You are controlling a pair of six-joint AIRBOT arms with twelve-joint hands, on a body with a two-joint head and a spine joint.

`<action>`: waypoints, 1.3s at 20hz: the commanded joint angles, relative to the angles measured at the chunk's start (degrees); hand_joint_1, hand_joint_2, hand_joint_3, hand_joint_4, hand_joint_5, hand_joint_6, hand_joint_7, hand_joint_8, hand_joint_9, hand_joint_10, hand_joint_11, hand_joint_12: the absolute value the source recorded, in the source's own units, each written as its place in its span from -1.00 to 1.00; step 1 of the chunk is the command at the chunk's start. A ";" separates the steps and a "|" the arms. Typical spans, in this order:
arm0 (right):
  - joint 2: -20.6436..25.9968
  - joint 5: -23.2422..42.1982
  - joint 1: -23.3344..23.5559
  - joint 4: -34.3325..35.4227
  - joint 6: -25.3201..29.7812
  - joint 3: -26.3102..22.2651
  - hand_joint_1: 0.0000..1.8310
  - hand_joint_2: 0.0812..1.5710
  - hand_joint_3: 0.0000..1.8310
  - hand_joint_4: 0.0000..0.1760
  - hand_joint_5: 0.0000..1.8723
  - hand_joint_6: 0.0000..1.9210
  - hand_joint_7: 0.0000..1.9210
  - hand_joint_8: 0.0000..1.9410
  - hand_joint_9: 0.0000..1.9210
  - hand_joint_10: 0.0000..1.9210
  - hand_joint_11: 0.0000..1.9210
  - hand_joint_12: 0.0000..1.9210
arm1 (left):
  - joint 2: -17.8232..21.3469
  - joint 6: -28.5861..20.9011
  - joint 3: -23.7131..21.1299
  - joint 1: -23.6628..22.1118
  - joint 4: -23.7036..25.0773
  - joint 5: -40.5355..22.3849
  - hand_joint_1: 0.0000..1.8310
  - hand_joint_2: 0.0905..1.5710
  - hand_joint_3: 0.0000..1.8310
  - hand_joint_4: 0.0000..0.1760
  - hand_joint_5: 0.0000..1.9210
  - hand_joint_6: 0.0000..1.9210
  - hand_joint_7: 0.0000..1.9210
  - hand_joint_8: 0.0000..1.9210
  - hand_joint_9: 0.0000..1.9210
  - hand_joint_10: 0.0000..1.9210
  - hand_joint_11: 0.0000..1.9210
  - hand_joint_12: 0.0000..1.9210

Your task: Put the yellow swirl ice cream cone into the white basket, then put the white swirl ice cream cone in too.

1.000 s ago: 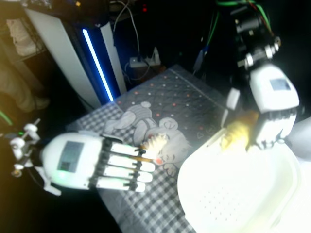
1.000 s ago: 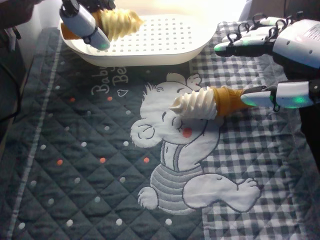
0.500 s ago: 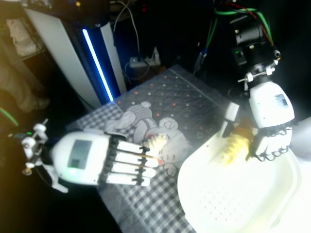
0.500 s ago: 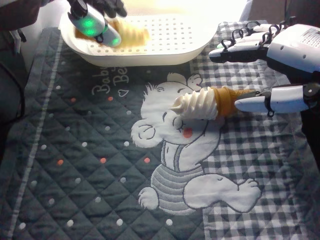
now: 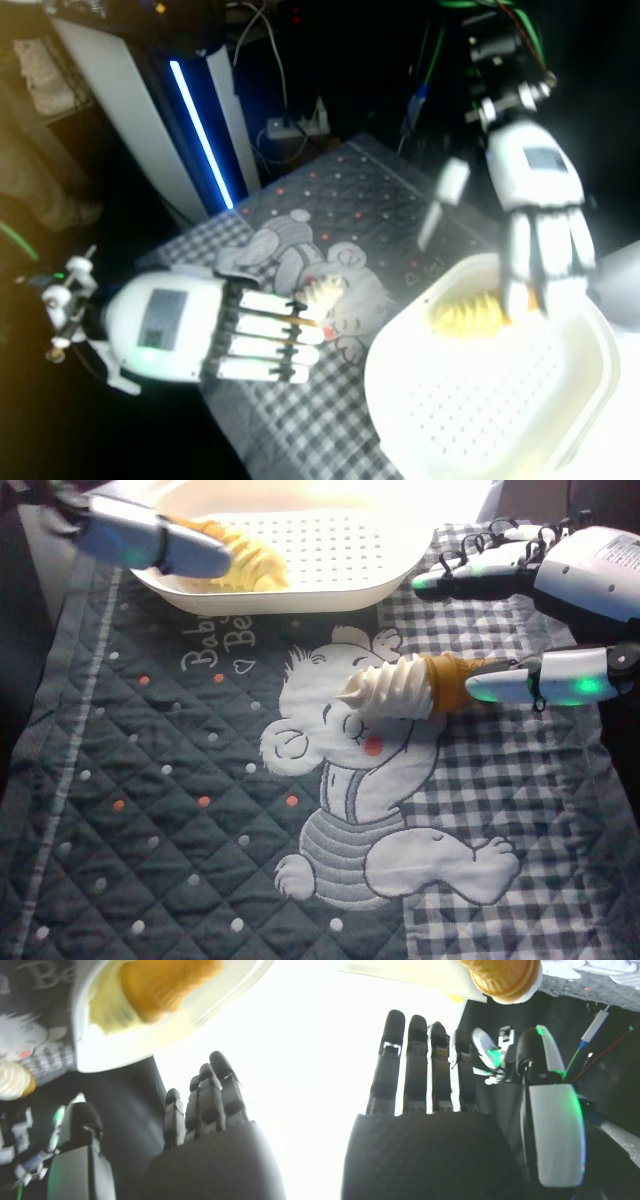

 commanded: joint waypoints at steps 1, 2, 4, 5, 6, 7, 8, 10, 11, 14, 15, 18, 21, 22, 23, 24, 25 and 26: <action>0.12 8.04 0.82 2.53 0.92 -0.23 -0.53 0.33 -1.00 -0.03 -0.61 -1.00 -0.60 -1.00 -0.55 -1.00 -0.74 -0.29 | 1.39 0.75 -1.27 0.32 -1.80 -11.84 -0.44 0.16 -1.00 1.00 -0.92 -0.99 -1.00 -1.00 -1.00 -1.00 -1.00 -0.79; 0.12 8.87 0.82 2.54 1.63 -0.23 -0.50 0.31 -1.00 0.09 -0.62 -1.00 -0.61 -1.00 -0.56 -1.00 -0.73 -0.28 | 3.49 1.15 -3.37 1.45 -2.63 -14.28 -0.45 0.14 -1.00 1.00 -0.92 -1.00 -1.00 -1.00 -1.00 -1.00 -1.00 -0.86; 0.12 11.17 0.82 2.60 3.13 -0.24 -0.47 0.31 -1.00 0.21 -0.64 -1.00 -0.63 -1.00 -0.58 -1.00 -0.75 -0.29 | 8.14 1.46 -8.62 5.65 -4.95 -21.48 -0.46 0.09 -1.00 1.00 -0.93 -1.00 -1.00 -1.00 -1.00 -1.00 -1.00 -0.81; 0.11 12.32 0.83 2.81 3.50 -0.32 -0.44 0.26 -0.99 0.43 -0.67 -1.00 -0.65 -1.00 -0.63 -1.00 -0.85 -0.20 | 10.41 1.66 -11.13 8.44 -6.36 -25.38 -0.41 0.06 -1.00 0.97 -0.92 -0.99 -0.98 -1.00 -1.00 -1.00 -1.00 -0.81; 0.11 12.96 0.89 2.91 3.64 -0.47 -0.36 0.25 -1.00 0.47 -0.70 -1.00 -0.69 -1.00 -0.68 -1.00 -0.97 -0.04 | 12.03 1.67 -13.00 11.15 -7.71 -29.10 -0.41 0.05 -1.00 0.78 -0.93 -1.00 -0.98 -1.00 -1.00 -1.00 -1.00 -0.81; 0.08 13.31 1.12 2.89 3.65 -0.70 -0.23 0.21 -1.00 0.64 -0.71 -1.00 -0.72 -1.00 -0.71 -1.00 -1.00 -0.08 | 14.06 1.67 -15.50 14.53 -9.22 -33.78 -0.30 0.02 -1.00 0.20 -0.91 -1.00 -0.98 -1.00 -1.00 -1.00 -1.00 -0.97; -0.02 13.34 1.25 2.79 3.65 -0.77 -0.17 0.17 -1.00 0.68 -0.72 -1.00 -0.73 -1.00 -0.70 -1.00 -1.00 -0.03 | 15.85 1.67 -17.91 17.89 -10.55 -37.94 -0.29 0.00 -1.00 0.36 -0.91 -1.00 -0.98 -1.00 -1.00 -1.00 -1.00 -1.00; -0.79 13.19 1.44 2.42 3.64 -0.36 -0.11 0.13 -1.00 0.89 -0.72 -1.00 -0.73 -1.00 -0.71 -1.00 -1.00 -0.07 | 17.89 1.65 -21.09 23.84 -12.90 -43.75 -0.29 0.00 -1.00 0.46 -0.92 -1.00 -0.96 -0.99 -1.00 -1.00 -0.97 -0.99; -1.30 12.30 1.86 1.96 3.61 -0.03 -0.11 0.13 -1.00 0.89 -0.72 -1.00 -0.73 -1.00 -0.71 -1.00 -1.00 -0.07 | 18.40 1.45 -22.30 26.59 -14.16 -46.41 -0.29 0.00 -1.00 0.46 -0.92 -1.00 -0.96 -0.99 -1.00 -1.00 -0.97 -0.99; -3.26 8.09 4.31 -1.43 3.59 1.22 -0.08 0.12 -1.00 0.63 -0.72 -0.99 -0.76 -1.00 -0.72 -1.00 -1.00 -0.02 | 18.62 0.50 -24.11 32.77 -17.86 -51.81 -0.16 -0.04 -1.00 0.12 -0.86 -0.98 -1.00 -1.00 -1.00 -1.00 -1.00 -1.00; -3.81 6.51 4.53 -2.27 3.59 1.69 -0.08 0.12 -1.00 0.63 -0.72 -0.99 -0.76 -1.00 -0.72 -1.00 -1.00 -0.02 | 18.30 -0.60 -24.08 34.49 -19.18 -53.15 -0.16 -0.04 -1.00 0.12 -0.86 -0.98 -1.00 -1.00 -1.00 -1.00 -1.00 -1.00; -4.23 2.44 4.57 -4.83 3.61 2.43 0.04 0.09 -1.00 0.53 -0.70 -1.00 -0.76 -0.99 -0.73 -0.99 -1.00 -0.10 | 17.72 -1.78 -23.90 36.25 -20.71 -53.79 -0.14 -0.02 -1.00 -0.56 -0.82 -0.98 -0.93 -0.98 -0.98 -0.99 -0.94 -0.97; -4.66 -0.29 4.89 -6.61 3.64 3.13 0.11 0.05 -1.00 0.66 -0.68 -0.99 -0.74 -0.99 -0.69 -0.98 -1.00 -0.02 | 17.03 -2.04 -23.48 36.44 -21.05 -53.37 -0.10 -0.01 -1.00 -0.57 -0.81 -0.98 -0.93 -0.99 -0.98 -0.99 -0.94 -0.96; -4.89 -1.29 5.23 -7.46 3.73 3.41 0.11 0.03 -1.00 0.75 -0.70 -1.00 -0.71 -0.99 -0.63 -0.98 -1.00 0.10 | 16.77 -2.43 -23.26 36.43 -21.06 -53.27 -0.08 -0.02 -1.00 -0.67 -0.80 -0.99 -0.91 -0.99 -0.97 -0.99 -0.99 -0.80; -4.97 -1.45 5.30 -7.66 3.76 3.49 0.11 0.03 -1.00 0.75 -0.70 -1.00 -0.71 -0.99 -0.63 -0.98 -1.00 0.10 | 16.70 -2.51 -23.19 36.43 -21.07 -53.26 -0.08 -0.02 -1.00 -0.67 -0.80 -0.99 -0.91 -0.99 -0.97 -0.99 -0.99 -0.80; -5.59 -2.61 5.75 -8.68 4.04 4.06 0.09 0.03 -1.00 0.87 -0.69 -1.00 -0.71 -1.00 -0.63 -0.99 -1.00 0.07 | 16.46 -3.09 -22.95 36.47 -21.09 -53.26 -0.09 -0.03 -1.00 -0.49 -0.79 -1.00 -0.89 -1.00 -0.94 -0.99 -1.00 -0.62; -6.25 -3.58 6.14 -9.62 4.39 4.68 0.10 0.01 -1.00 0.71 -0.67 -1.00 -0.69 -1.00 -0.61 -0.99 -1.00 0.08 | 16.32 -3.24 -22.88 36.51 -21.13 -53.24 -0.09 -0.03 -1.00 -0.58 -0.79 -1.00 -0.89 -1.00 -0.94 -0.99 -1.00 -0.60; -6.62 -4.05 6.27 -10.02 4.58 5.06 0.08 0.02 -1.00 0.76 -0.67 -1.00 -0.69 -1.00 -0.61 -0.99 -1.00 0.06 | 16.27 -3.24 -22.86 36.52 -21.14 -53.21 -0.08 -0.03 -1.00 -0.56 -0.79 -1.00 -0.89 -1.00 -0.95 -1.00 -1.00 -0.62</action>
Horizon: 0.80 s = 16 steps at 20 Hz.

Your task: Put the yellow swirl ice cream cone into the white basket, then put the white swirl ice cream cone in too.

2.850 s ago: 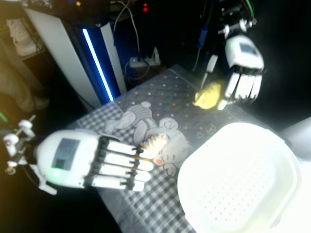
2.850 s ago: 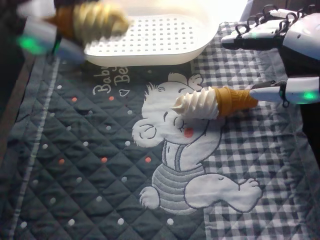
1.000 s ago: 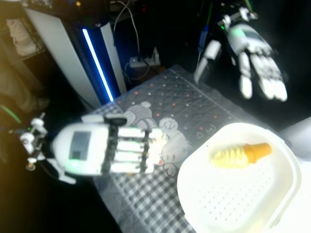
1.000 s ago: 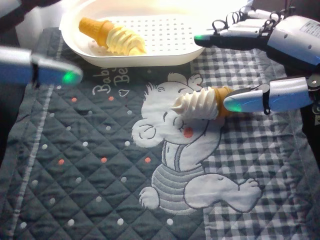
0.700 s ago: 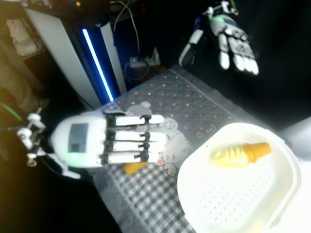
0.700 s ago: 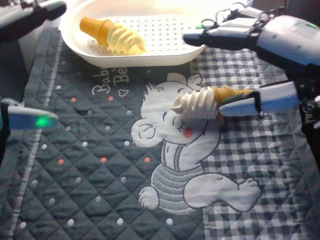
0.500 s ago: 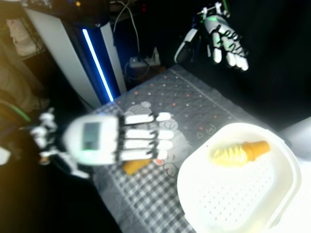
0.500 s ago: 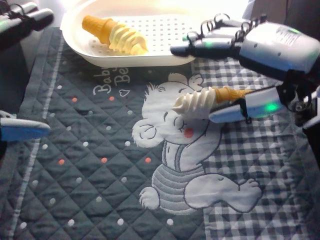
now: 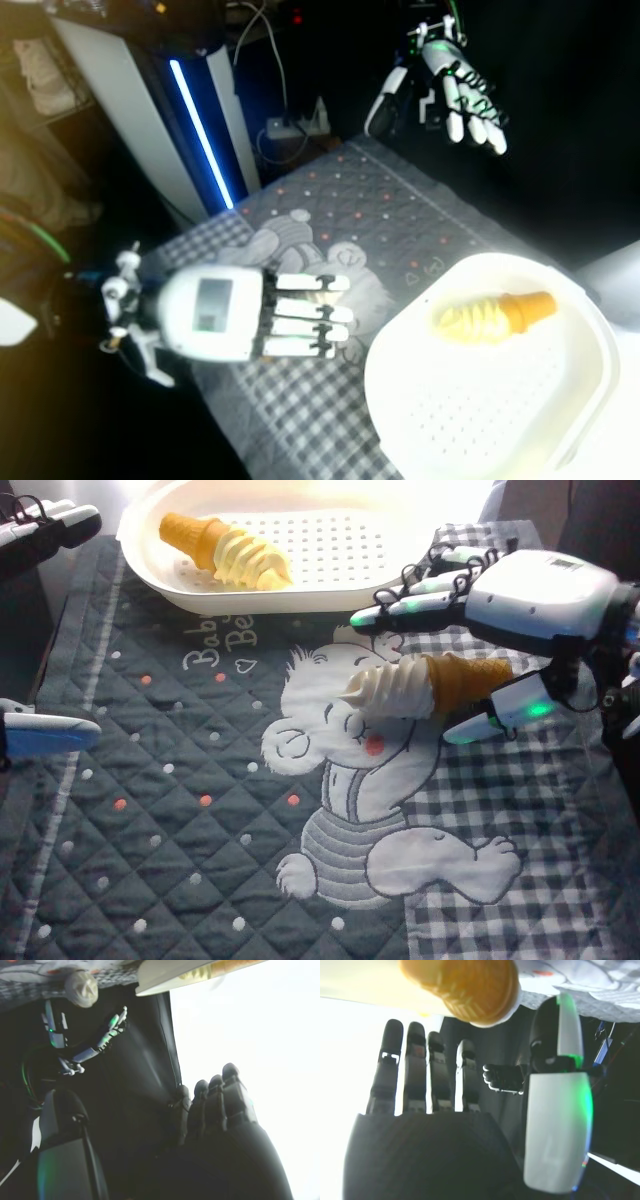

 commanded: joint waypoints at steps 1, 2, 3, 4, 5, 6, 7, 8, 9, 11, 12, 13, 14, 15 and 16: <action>-0.35 4.08 0.88 1.75 0.58 0.43 0.08 0.03 -1.00 0.79 -0.67 -1.00 -0.69 -1.00 -0.65 -0.99 -1.00 0.01 | -0.39 -0.41 0.32 -0.41 0.10 -6.87 -0.06 -0.03 -1.00 -0.57 -0.79 -1.00 -0.89 -1.00 -0.94 -1.00 -1.00 -0.59; -0.79 3.36 0.95 1.35 0.68 0.84 0.14 0.03 -1.00 0.29 -0.62 -1.00 -0.59 -0.99 -0.52 -0.97 -0.87 0.03 | -0.47 -0.50 0.37 -0.41 0.10 -6.82 -0.08 -0.03 -1.00 -0.55 -0.78 -1.00 -0.88 -1.00 -0.93 -0.99 -1.00 -0.52; -1.14 2.81 0.97 1.16 0.68 1.14 0.23 0.00 -1.00 -0.55 -0.54 -1.00 -0.45 -0.98 -0.23 -0.89 -0.50 0.08 | -0.56 -0.62 0.41 -0.41 0.10 -6.81 -0.07 -0.02 -1.00 -0.54 -0.78 -1.00 -0.88 -1.00 -0.93 -0.99 -1.00 -0.51; -1.45 2.47 0.97 1.11 0.68 1.39 0.27 -0.01 -1.00 -1.00 -0.49 -1.00 -0.37 -0.99 -0.04 -0.84 -0.29 0.13 | -0.63 -0.72 0.42 -0.41 0.10 -6.80 -0.07 -0.02 -1.00 -0.55 -0.78 -1.00 -0.88 -1.00 -0.92 -0.99 -1.00 -0.46; -1.81 2.07 0.97 1.11 0.68 1.67 0.28 0.01 -1.00 -1.00 -0.45 -1.00 -0.23 -0.99 -0.08 -0.36 -0.24 0.42 | -0.71 -0.89 0.44 -0.39 0.03 -6.78 -0.08 -0.02 -1.00 -0.66 -0.77 -1.00 -0.86 -1.00 -0.90 -0.99 -1.00 -0.41; -2.27 1.51 0.98 1.12 0.68 2.02 0.28 0.07 -0.99 -1.00 -0.35 -0.99 -0.09 -0.95 -0.16 -0.28 -0.39 0.47 | -0.80 -1.16 0.49 -0.27 -0.09 -6.78 -0.08 -0.02 -1.00 -0.65 -0.77 -1.00 -0.86 -1.00 -0.90 -0.99 -1.00 -0.40; -2.60 1.11 0.98 1.12 0.68 2.24 0.29 0.13 -1.00 -1.00 -0.26 -0.99 0.04 -0.92 -0.15 -0.03 -0.36 0.59 | -0.82 -1.30 0.51 -0.15 -0.18 -6.79 -0.07 -0.02 -1.00 -0.55 -0.77 -1.00 -0.86 -1.00 -0.90 -0.99 -1.00 -0.40; -2.83 0.92 0.98 1.10 0.68 2.38 0.38 0.27 -0.99 -1.00 0.07 -0.36 0.15 -0.34 0.07 0.18 -0.16 0.64 | -0.83 -1.37 0.50 -0.11 -0.18 -6.81 -0.06 -0.02 -1.00 -0.74 -0.77 -1.00 -0.86 -1.00 -0.90 -0.99 -1.00 -0.40; -3.18 0.54 0.98 1.07 0.68 2.80 0.41 0.30 -1.00 -1.00 0.15 -0.42 0.20 -0.11 0.16 0.26 0.00 0.67 | -0.85 -1.47 0.50 -0.11 -0.19 -6.81 -0.06 -0.02 -1.00 -0.80 -0.77 -1.00 -0.85 -0.99 -0.90 -0.99 -1.00 -0.40; -3.46 0.17 0.98 1.33 0.69 3.53 0.40 0.32 -1.00 -1.00 0.20 -0.46 0.16 0.05 0.15 0.47 0.05 0.82 | -0.91 -1.55 0.50 -0.11 -0.19 -6.85 -0.06 -0.02 -1.00 -0.74 -0.77 -1.00 -0.86 -1.00 -0.89 -0.99 -1.00 -0.40; -3.44 0.18 0.98 1.78 0.78 3.75 0.40 0.33 -1.00 -1.00 0.14 -0.36 0.18 0.01 0.10 0.40 -0.05 0.78 | -0.91 -1.57 0.49 -0.06 -0.19 -6.88 -0.05 -0.02 -1.00 -0.80 -0.76 -1.00 -0.86 -1.00 -0.90 -0.99 -1.00 -0.40; -3.38 0.24 1.00 2.07 0.84 3.88 0.40 0.33 -1.00 -1.00 0.14 -0.36 0.18 0.01 0.10 0.40 -0.05 0.78 | -0.91 -1.60 0.49 0.05 -0.19 -6.96 -0.05 -0.02 -1.00 -0.80 -0.76 -1.00 -0.86 -1.00 -0.90 -0.99 -1.00 -0.40; -3.21 0.77 1.16 2.48 1.05 4.06 0.40 0.33 -1.00 -1.00 0.19 -0.47 0.14 0.09 0.04 0.15 -0.21 0.65 | -0.91 -1.68 0.47 0.23 -0.19 -7.08 -0.07 -0.03 -1.00 -0.91 -0.76 -1.00 -0.85 -1.00 -0.89 -0.99 -1.00 -0.34; -2.55 2.07 1.79 3.10 1.33 4.10 0.39 0.33 -1.00 -1.00 0.15 -0.34 0.14 0.04 0.01 0.06 -0.31 0.62 | -0.91 -1.92 0.44 0.70 -0.39 -7.30 -0.08 -0.03 -1.00 -1.00 -0.76 -1.00 -0.85 -1.00 -0.88 -0.99 -1.00 -0.28; -2.09 3.14 2.15 3.70 1.62 4.08 0.38 0.34 -1.00 -1.00 0.15 -0.31 0.12 0.06 -0.03 0.16 -0.30 0.69 | -0.91 -2.06 0.41 0.95 -0.50 -7.42 -0.08 -0.04 -1.00 -0.96 -0.75 -1.00 -0.84 -1.00 -0.88 -0.99 -1.00 -0.27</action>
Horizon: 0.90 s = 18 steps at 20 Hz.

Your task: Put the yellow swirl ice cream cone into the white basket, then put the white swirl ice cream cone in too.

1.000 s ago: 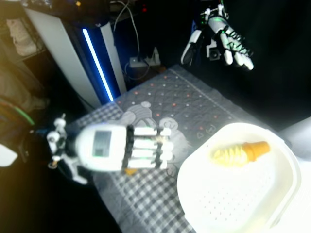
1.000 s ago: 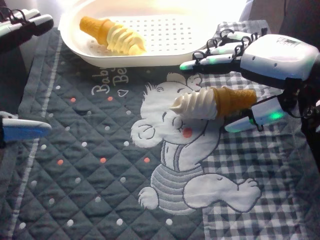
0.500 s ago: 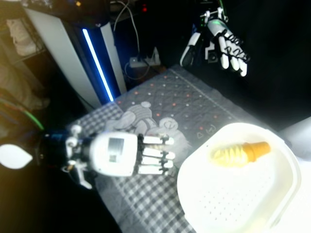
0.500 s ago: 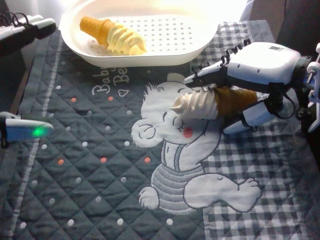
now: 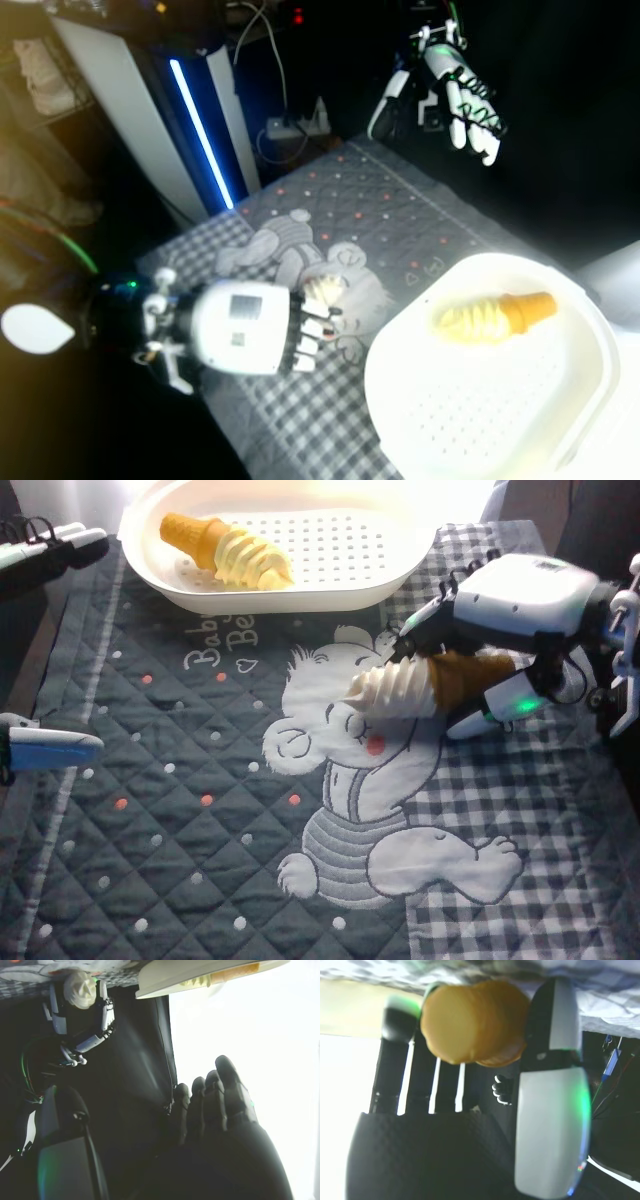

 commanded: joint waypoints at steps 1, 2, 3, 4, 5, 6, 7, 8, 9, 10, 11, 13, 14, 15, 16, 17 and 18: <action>1.38 7.95 1.43 4.59 0.57 0.38 0.48 0.39 -1.00 -1.00 0.04 -0.19 0.05 0.03 -0.10 0.39 -0.29 0.54 | -0.19 -0.72 0.16 -0.16 -0.58 -7.55 -0.07 -0.05 -1.00 -0.85 -0.75 -1.00 -0.84 -0.99 -0.88 -0.99 -1.00 -0.26; 2.38 9.96 1.99 5.78 0.80 0.19 0.42 0.34 -1.00 -1.00 0.13 -0.30 0.17 -0.05 0.08 0.09 -0.07 0.37 | -0.19 -0.83 0.14 0.10 -0.71 -7.62 -0.07 -0.06 -1.00 -0.81 -0.75 -1.00 -0.83 -1.00 -0.87 -0.99 -1.00 -0.19; 3.21 11.96 2.59 7.09 0.82 0.04 0.40 0.30 -1.00 -1.00 0.19 -0.38 0.24 -0.17 0.17 -0.12 0.01 0.26 | -0.19 -0.84 0.13 0.18 -0.80 -7.62 -0.08 -0.05 -1.00 -0.72 -0.75 -1.00 -0.84 -1.00 -0.88 -1.00 -1.00 -0.21; 4.01 14.01 3.29 8.78 0.82 0.00 0.40 0.29 -1.00 -1.00 0.21 -0.41 0.26 -0.22 0.23 -0.30 0.02 0.18 | -0.22 -0.84 0.10 0.25 -0.86 -7.62 -0.08 -0.05 -1.00 -0.83 -0.75 -1.00 -0.85 -1.00 -0.90 -0.99 -1.00 -0.27; 4.42 15.08 4.03 9.72 0.80 0.08 0.39 0.27 -1.00 -1.00 0.19 -0.30 0.35 -0.45 0.33 -0.55 0.06 0.07 | -0.24 -0.84 0.07 0.27 -0.86 -7.62 -0.08 -0.05 -1.00 -0.91 -0.75 -1.00 -0.85 -1.00 -0.91 -1.00 -1.00 -0.35; 4.57 16.22 4.66 11.02 0.56 0.39 0.39 0.26 -1.00 -1.00 0.20 -0.30 0.38 -0.53 0.40 -0.72 0.09 0.01 | -0.33 -0.85 0.05 0.27 -0.86 -7.62 -0.07 -0.06 -1.00 -1.00 -0.74 -1.00 -0.85 -1.00 -0.90 -1.00 -1.00 -0.37; 4.57 17.27 4.99 12.93 -0.04 1.03 0.38 0.27 -1.00 -1.00 0.21 -0.28 0.37 -0.54 0.43 -0.80 0.12 0.04 | -0.49 -0.90 0.10 0.30 -0.86 -7.61 -0.04 -0.06 -1.00 -0.98 -0.74 -1.00 -0.86 -1.00 -0.92 -1.00 -1.00 -0.44; 4.50 17.42 7.54 13.94 -1.18 1.42 0.50 0.25 -1.00 -1.00 0.20 -0.34 0.46 -0.86 0.29 -0.22 0.14 0.03 | -0.64 -1.01 0.22 0.27 -0.87 -7.44 -0.04 -0.06 -1.00 -1.00 -0.74 -1.00 -0.86 -1.00 -0.92 -1.00 -1.00 -0.46; 4.34 16.06 9.92 13.24 -2.70 1.48 0.42 0.23 -1.00 -1.00 0.26 -0.40 0.53 -0.90 0.35 -0.41 0.18 0.02 | -0.63 -1.17 0.18 0.24 -0.87 -7.73 -0.06 -0.06 -1.00 -1.00 -0.74 -1.00 -0.86 -1.00 -0.91 -0.99 -1.00 -0.43; 3.66 15.35 11.82 12.92 -3.86 1.73 0.40 0.22 -1.00 -1.00 0.33 -0.52 0.54 -0.88 0.38 -0.39 0.13 0.20 | -0.59 -1.45 0.09 0.59 -0.97 -8.28 -0.06 -0.06 -1.00 -1.00 -0.73 -1.00 -0.84 -1.00 -0.90 -0.99 -1.00 -0.36; 2.04 13.90 14.46 11.98 -4.86 2.89 0.40 0.21 -1.00 -0.96 0.40 -0.65 0.52 -0.83 0.30 -0.03 0.09 0.46 | -0.58 -1.98 0.06 1.25 -1.27 -8.86 -0.05 -0.07 -1.00 -1.00 -0.73 -1.00 -0.84 -1.00 -0.89 -0.99 -1.00 -0.34; -2.36 10.55 18.13 10.77 -5.13 6.70 0.50 0.26 -1.00 -1.00 0.20 -0.29 0.45 -0.93 0.18 0.06 -0.03 0.27 | -0.81 -2.12 0.27 1.49 -1.46 -8.64 -0.03 -0.08 -1.00 -0.97 -0.73 -1.00 -0.87 -1.00 -0.94 -0.99 -1.00 -0.47; -4.10 8.34 19.42 9.76 -5.13 8.52 0.52 0.27 -1.00 -1.00 0.15 -0.19 0.44 -0.96 0.18 0.01 -0.04 0.06 | -0.96 -2.12 0.40 1.34 -1.42 -8.44 -0.02 -0.07 -1.00 -0.92 -0.73 -1.00 -0.87 -1.00 -0.94 -0.99 -1.00 -0.49; -6.31 5.26 21.05 7.89 -5.16 10.71 0.53 0.28 -1.00 -1.00 0.11 -0.12 0.43 -0.99 0.15 0.07 -0.04 -0.04 | -1.18 -2.13 0.56 1.14 -1.32 -8.42 -0.04 -0.07 -1.00 -1.00 -0.74 -1.00 -0.86 -1.00 -0.93 -0.99 -1.00 -0.46; -9.13 2.02 22.54 6.11 -5.21 13.57 0.42 0.26 -1.00 -1.00 0.18 -0.14 0.50 -0.97 0.30 -0.21 0.11 0.11 | -1.40 -2.24 0.76 1.05 -1.21 -8.46 -0.03 -0.07 -1.00 -1.00 -0.74 -1.00 -0.85 -1.00 -0.93 -0.99 -1.00 -0.50; -11.80 -1.28 23.69 4.20 -5.22 16.30 0.40 0.25 -1.00 -1.00 0.24 -0.22 0.51 -0.96 0.38 -0.42 0.20 0.10 | -1.64 -2.48 0.99 0.96 -1.03 -8.36 -0.02 -0.07 -1.00 -1.00 -0.74 -1.00 -0.85 -1.00 -0.92 -0.99 -1.00 -0.50; -14.52 -5.02 24.74 2.37 -5.24 19.15 0.39 0.24 -1.00 -0.89 0.27 -0.29 0.50 -0.95 0.40 -0.59 0.15 0.10 | -1.92 -2.83 1.26 0.71 -0.70 -8.01 -0.01 -0.07 -1.00 -1.00 -0.74 -1.00 -0.86 -1.00 -0.93 -0.99 -1.00 -0.50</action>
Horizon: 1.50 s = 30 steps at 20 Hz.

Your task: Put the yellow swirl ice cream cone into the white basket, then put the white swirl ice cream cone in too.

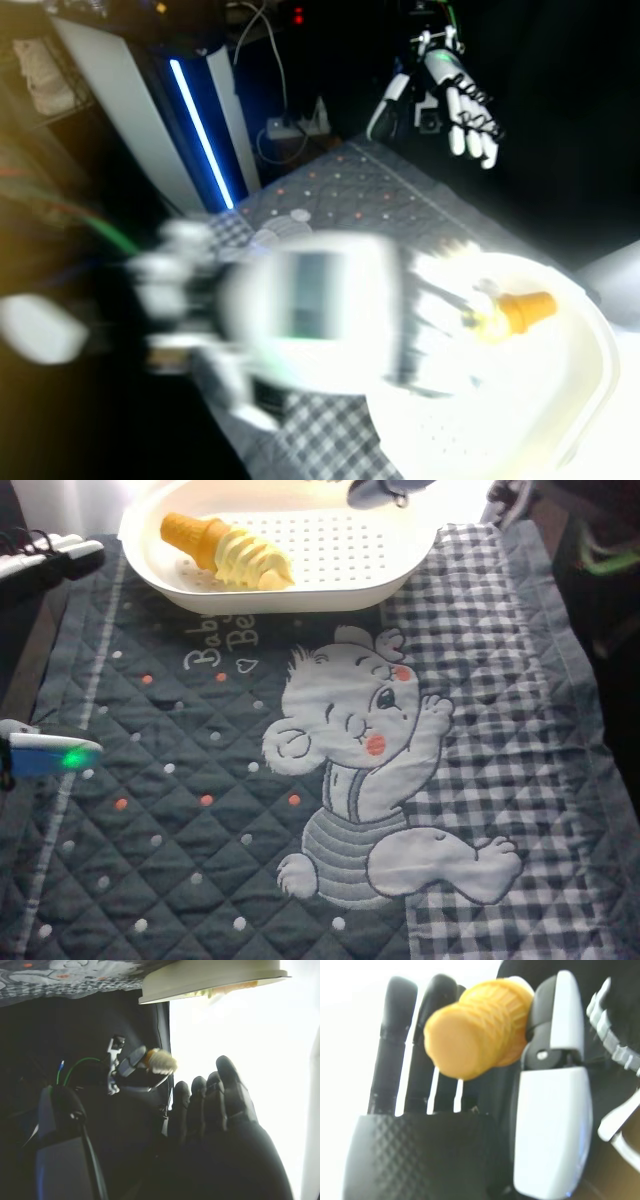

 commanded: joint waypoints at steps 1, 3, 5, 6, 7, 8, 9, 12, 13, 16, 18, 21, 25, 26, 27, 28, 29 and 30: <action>-1.19 0.48 1.52 1.13 -0.02 1.96 0.50 0.25 -1.00 -1.00 0.22 -0.34 0.48 -0.98 0.27 -0.13 0.04 0.11 | -0.23 -0.62 0.48 -1.11 0.73 -6.40 -0.01 -0.08 -1.00 -1.00 -0.74 -1.00 -0.86 -1.00 -0.93 -0.99 -1.00 -0.50; -4.18 -3.95 1.78 -1.38 -0.02 5.16 0.39 0.26 -0.99 -1.00 0.24 -0.38 0.31 -0.41 0.00 -0.61 -0.83 0.29 | -1.06 -1.03 1.28 -2.43 1.61 -5.49 -0.04 -0.08 -1.00 -1.00 -0.73 -1.00 -0.85 -1.00 -0.92 -0.99 -1.00 -0.48; -6.18 -8.21 1.77 -4.71 -1.23 6.62 0.14 0.20 -1.00 -1.00 -0.18 -0.73 -0.06 -0.62 0.00 -0.82 -0.49 0.16 | -1.88 -1.59 2.00 -3.57 2.50 -5.00 -0.05 -0.07 -1.00 -1.00 -0.73 -1.00 -0.87 -1.00 -0.94 -1.00 -1.00 -0.55; -6.64 -9.53 1.76 -6.21 -2.43 6.62 -0.01 0.15 -1.00 -0.82 -0.34 -0.94 -0.20 -0.85 -0.08 -0.90 -0.54 0.16 | -1.86 -1.74 1.94 -3.62 2.67 -5.10 -0.06 -0.06 -1.00 -1.00 -0.74 -1.00 -0.88 -1.00 -0.94 -1.00 -1.00 -0.56; -6.77 -10.03 1.76 -7.34 -2.53 6.60 -0.17 0.05 -0.99 0.25 -0.59 -0.98 -0.34 -0.97 -0.38 0.07 -0.49 0.66 | -1.84 -1.85 1.89 -3.62 2.70 -5.20 -0.06 -0.06 -1.00 -1.00 -0.74 -1.00 -0.88 -1.00 -0.93 -1.00 -1.00 -0.53; -6.79 -10.31 1.76 -8.08 -2.53 6.52 -0.24 0.02 -1.00 0.77 -0.72 -1.00 -0.48 -0.99 -0.54 0.29 -0.55 0.75 | -1.80 -1.87 1.85 -3.60 2.72 -5.24 -0.06 -0.07 -1.00 -1.00 -0.74 -1.00 -0.88 -1.00 -0.93 -1.00 -1.00 -0.48; -6.76 -10.42 1.76 -8.59 -2.53 6.31 -0.30 0.02 -1.00 0.95 -0.83 -1.00 -0.65 -1.00 -0.61 -0.02 -0.69 0.59 | -1.76 -1.87 1.83 -3.57 2.72 -5.27 -0.06 -0.07 -1.00 -1.00 -0.73 -1.00 -0.87 -1.00 -0.93 -1.00 -1.00 -0.47; -6.66 -10.41 1.76 -8.63 -2.52 4.87 -0.39 0.04 -1.00 1.00 -0.91 -1.00 -0.69 -1.00 -0.52 -0.57 -0.83 0.52 | -1.69 -1.99 1.71 -3.42 2.70 -5.61 -0.04 -0.07 -1.00 -1.00 -0.74 -1.00 -0.86 -1.00 -0.92 -0.99 -1.00 -0.47; -6.64 -9.89 1.76 -8.63 -2.52 3.67 -0.35 0.06 -0.99 0.91 -0.94 -0.96 -0.80 -0.99 -0.80 -0.84 -0.97 -0.17 | -1.64 -2.20 1.67 -3.18 2.59 -5.90 -0.03 -0.07 -1.00 -1.00 -0.74 -1.00 -0.86 -1.00 -0.92 -0.99 -1.00 -0.43; -2.41 -2.74 1.73 -0.29 -2.52 -0.29 -0.36 0.05 -1.00 1.00 -1.00 -1.00 -0.89 -0.99 -0.93 -0.98 -0.96 -0.97 | -1.37 -2.74 1.47 -2.17 2.06 -7.06 -0.02 -0.10 -1.00 -1.00 -0.72 -1.00 -0.85 -1.00 -0.90 -0.99 -1.00 -0.26; 2.31 2.64 1.37 5.63 -2.52 -4.18 -0.28 0.07 -1.00 1.00 -1.00 -1.00 -0.94 -1.00 -0.99 -1.00 -1.00 -1.00 | -0.66 -2.73 1.15 -1.89 1.74 -8.21 0.00 -0.09 -1.00 -1.00 -0.73 -1.00 -0.85 -1.00 -0.87 -0.98 -1.00 -0.01; 8.73 14.61 -3.14 13.09 -2.51 -10.76 -0.35 -0.05 -1.00 1.00 -1.00 -1.00 -0.94 -1.00 -0.99 -1.00 -1.00 -1.00 | -0.23 -2.69 0.82 -1.26 0.89 -10.53 -0.01 -0.05 -1.00 -1.00 -0.76 -0.99 -0.86 -1.00 -0.86 -0.98 -1.00 0.22; 17.16 31.00 -10.98 20.03 -2.52 -21.18 -0.37 -0.04 -1.00 1.00 -0.98 -0.99 -0.95 -1.00 -0.95 -0.98 -1.00 -1.00 | 0.64 -2.69 -0.21 0.09 0.02 -14.59 0.04 -0.09 -1.00 -1.00 -0.79 -1.00 -0.92 -1.00 -0.96 -1.00 -1.00 0.15; 18.78 33.91 -13.05 21.27 -2.57 -22.98 -0.18 -0.07 -1.00 1.00 -0.96 -0.99 -0.96 -1.00 -0.95 -0.98 -0.98 -0.99 | 1.15 -2.68 -0.58 0.68 -0.09 -15.80 0.02 -0.10 -1.00 -1.00 -0.80 -1.00 -0.92 -1.00 -0.98 -1.00 -1.00 0.15; 20.31 36.43 -15.02 22.39 -2.72 -24.54 -0.12 -0.07 -1.00 0.98 -0.96 -0.99 -0.98 -1.00 -0.96 -0.99 -0.99 -1.00 | 1.57 -2.65 -0.87 1.06 -0.21 -16.87 0.01 -0.10 -1.00 -1.00 -0.82 -1.00 -0.93 -1.00 -0.98 -1.00 -1.00 0.15; 21.53 38.45 -16.59 23.33 -2.92 -26.00 -0.13 -0.08 -1.00 0.95 -0.96 -0.99 -0.97 -1.00 -0.95 -0.99 -1.00 -1.00 | 2.02 -2.62 -1.17 1.39 -0.35 -18.13 -0.03 -0.09 -1.00 -1.00 -0.84 -1.00 -0.94 -1.00 -0.98 -1.00 -1.00 0.22; 22.99 40.75 -18.83 24.75 -3.39 -27.68 -0.15 -0.07 -1.00 0.94 -0.94 -0.99 -0.94 -0.99 -0.93 -0.98 -1.00 -1.00 | 2.45 -2.59 -1.43 1.79 -0.52 -19.44 -0.01 -0.12 -1.00 -1.00 -0.83 -0.99 -0.94 -1.00 -0.99 -1.00 -1.00 0.14; 24.35 42.96 -20.71 26.27 -4.03 -29.30 -0.14 -0.07 -1.00 0.91 -0.94 -0.99 -0.94 -0.99 -0.92 -0.98 -1.00 -1.00 | 2.68 -2.55 -1.59 2.07 -0.67 -20.43 0.05 -0.14 -1.00 -1.00 -0.83 -1.00 -0.95 -1.00 -1.00 -1.00 -1.00 -0.17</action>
